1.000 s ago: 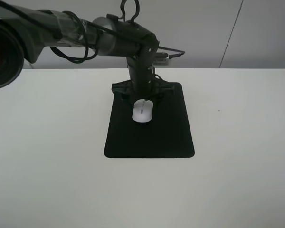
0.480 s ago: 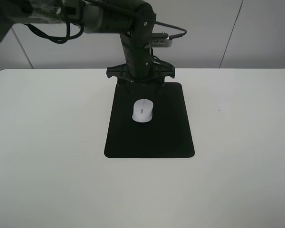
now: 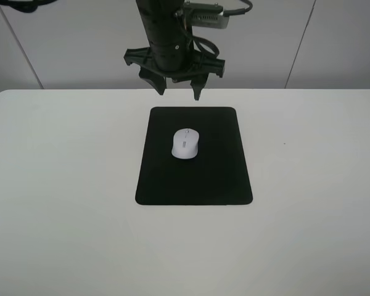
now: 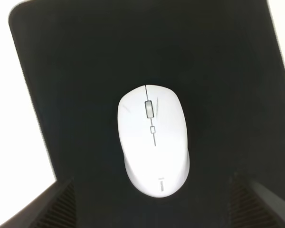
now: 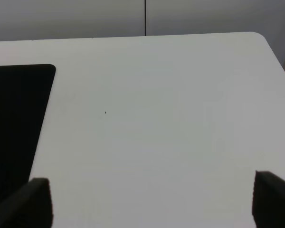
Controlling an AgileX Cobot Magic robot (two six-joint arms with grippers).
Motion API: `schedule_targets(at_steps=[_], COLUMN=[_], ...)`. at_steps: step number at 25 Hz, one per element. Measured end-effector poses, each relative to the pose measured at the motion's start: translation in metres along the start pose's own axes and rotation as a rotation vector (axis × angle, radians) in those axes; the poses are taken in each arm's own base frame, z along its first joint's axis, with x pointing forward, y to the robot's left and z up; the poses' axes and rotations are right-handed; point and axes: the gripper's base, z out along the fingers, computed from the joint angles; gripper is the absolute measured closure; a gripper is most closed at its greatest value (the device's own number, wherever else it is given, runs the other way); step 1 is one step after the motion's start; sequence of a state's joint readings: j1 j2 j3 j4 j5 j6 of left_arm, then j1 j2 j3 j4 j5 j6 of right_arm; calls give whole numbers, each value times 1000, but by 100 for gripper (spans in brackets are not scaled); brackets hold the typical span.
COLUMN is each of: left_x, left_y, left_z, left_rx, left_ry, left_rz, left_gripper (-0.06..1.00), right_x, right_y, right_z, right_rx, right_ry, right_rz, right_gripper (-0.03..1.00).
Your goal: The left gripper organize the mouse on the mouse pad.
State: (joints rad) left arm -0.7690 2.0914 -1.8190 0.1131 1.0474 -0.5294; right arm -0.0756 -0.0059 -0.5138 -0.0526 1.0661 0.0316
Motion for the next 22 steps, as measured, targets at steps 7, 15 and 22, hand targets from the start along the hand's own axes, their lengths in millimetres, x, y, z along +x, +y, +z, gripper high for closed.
schedule_targets(at_steps=[7,15,22], left_x=[2,11,30], left_y=[5,8,5], left_z=[-29,-57,-94], left_rx=[-5,-41,-24], left_ry=[2,28,-28], left_rz=[25,51,94], left_gripper=[27,27,27], right_x=[0,0,0], right_y=[0,0,0], right_z=[0,0,0], right_rx=[0,0,0], right_ry=[0,0,0], right_rz=[0,0,0], right_gripper=[14,14,14])
